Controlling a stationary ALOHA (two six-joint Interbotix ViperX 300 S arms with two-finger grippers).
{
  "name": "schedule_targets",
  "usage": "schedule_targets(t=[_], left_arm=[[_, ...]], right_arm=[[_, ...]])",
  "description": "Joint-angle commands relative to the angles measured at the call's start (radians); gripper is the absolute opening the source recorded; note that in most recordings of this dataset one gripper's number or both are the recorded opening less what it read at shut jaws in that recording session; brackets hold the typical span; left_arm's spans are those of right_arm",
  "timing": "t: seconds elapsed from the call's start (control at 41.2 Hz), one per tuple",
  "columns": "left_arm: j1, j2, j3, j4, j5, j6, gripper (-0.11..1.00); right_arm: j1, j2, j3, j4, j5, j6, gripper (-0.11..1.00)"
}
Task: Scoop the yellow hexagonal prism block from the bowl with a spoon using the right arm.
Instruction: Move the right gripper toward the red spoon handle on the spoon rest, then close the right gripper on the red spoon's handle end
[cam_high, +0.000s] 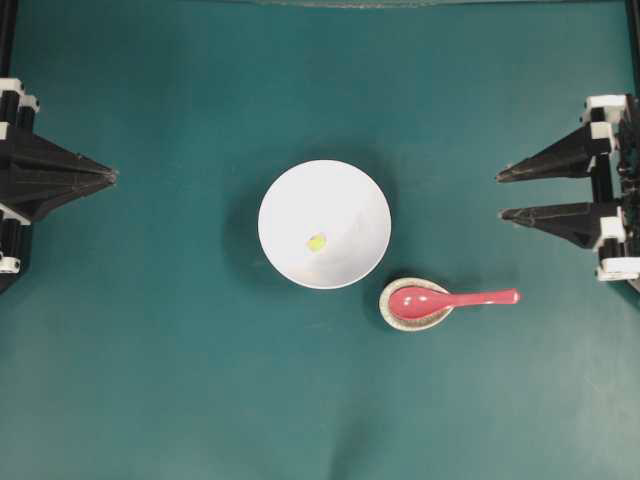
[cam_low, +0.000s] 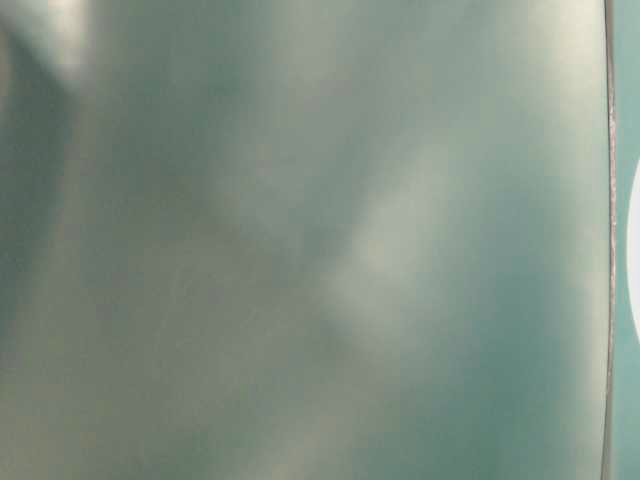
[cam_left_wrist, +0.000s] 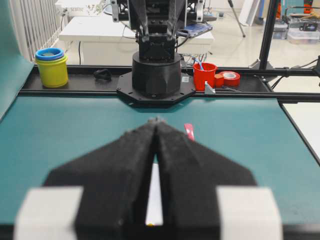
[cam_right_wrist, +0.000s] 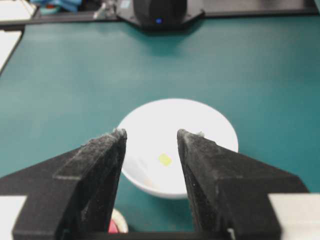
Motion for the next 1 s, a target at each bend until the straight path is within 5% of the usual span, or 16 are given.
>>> schedule_targets(t=[0.0, 0.485, 0.971], left_arm=[[0.0, 0.009, -0.025, 0.002, -0.006, -0.002, 0.0], [0.0, 0.008, -0.026, 0.003, -0.005, -0.002, 0.0], [0.002, 0.005, -0.025, 0.005, -0.006, 0.005, 0.0]], right_arm=[[0.02, 0.031, -0.006, 0.003, -0.025, 0.002, 0.51], [0.08, 0.268, 0.072, 0.023, -0.311, 0.011, 0.51], [0.212, 0.492, 0.13, 0.167, -0.534, 0.011, 0.51]])
